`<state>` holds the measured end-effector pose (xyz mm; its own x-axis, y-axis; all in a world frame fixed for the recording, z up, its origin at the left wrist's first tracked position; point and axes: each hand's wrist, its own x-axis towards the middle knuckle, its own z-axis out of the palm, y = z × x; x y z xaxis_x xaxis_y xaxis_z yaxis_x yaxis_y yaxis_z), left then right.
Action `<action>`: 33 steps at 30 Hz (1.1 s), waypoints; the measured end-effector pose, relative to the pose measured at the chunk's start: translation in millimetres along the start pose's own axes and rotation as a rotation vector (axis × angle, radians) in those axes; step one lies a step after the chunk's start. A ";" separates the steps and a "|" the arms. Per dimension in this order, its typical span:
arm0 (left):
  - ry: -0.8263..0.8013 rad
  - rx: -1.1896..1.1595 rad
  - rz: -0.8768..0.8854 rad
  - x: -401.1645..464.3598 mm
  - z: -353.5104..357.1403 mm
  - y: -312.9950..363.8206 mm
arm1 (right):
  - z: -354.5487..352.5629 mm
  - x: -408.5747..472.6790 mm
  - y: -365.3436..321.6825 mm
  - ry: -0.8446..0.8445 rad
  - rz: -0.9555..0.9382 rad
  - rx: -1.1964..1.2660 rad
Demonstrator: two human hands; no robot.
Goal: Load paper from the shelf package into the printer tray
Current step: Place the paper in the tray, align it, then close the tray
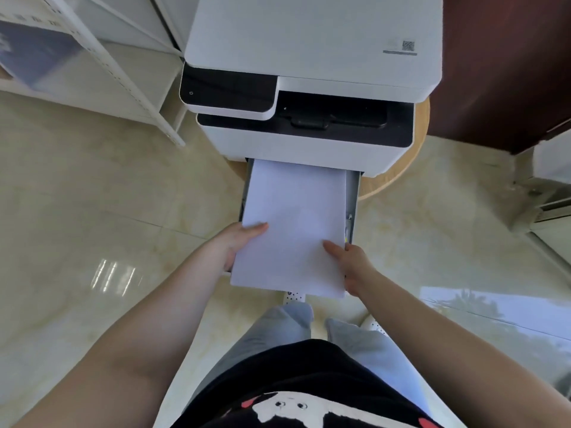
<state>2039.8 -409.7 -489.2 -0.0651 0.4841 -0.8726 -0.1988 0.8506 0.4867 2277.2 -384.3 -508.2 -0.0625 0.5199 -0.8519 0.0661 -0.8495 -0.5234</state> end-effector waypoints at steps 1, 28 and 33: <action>0.003 0.000 0.009 4.8 0.1 2.8 | 0.9 3.6 -1.4 0.014 -0.007 0.008; 0.529 0.258 0.326 50.3 13.4 4.4 | 22.3 39.0 -6.8 0.251 -0.153 -0.111; 0.603 0.478 0.414 51.2 20.8 2.1 | 27.7 44.3 -14.8 0.309 -0.115 -0.150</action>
<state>2056.4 -378.9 -532.0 -0.5747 0.6972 -0.4284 0.3784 0.6907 0.6163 2245.9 -351.2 -537.7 0.2242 0.6336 -0.7405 0.2232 -0.7730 -0.5938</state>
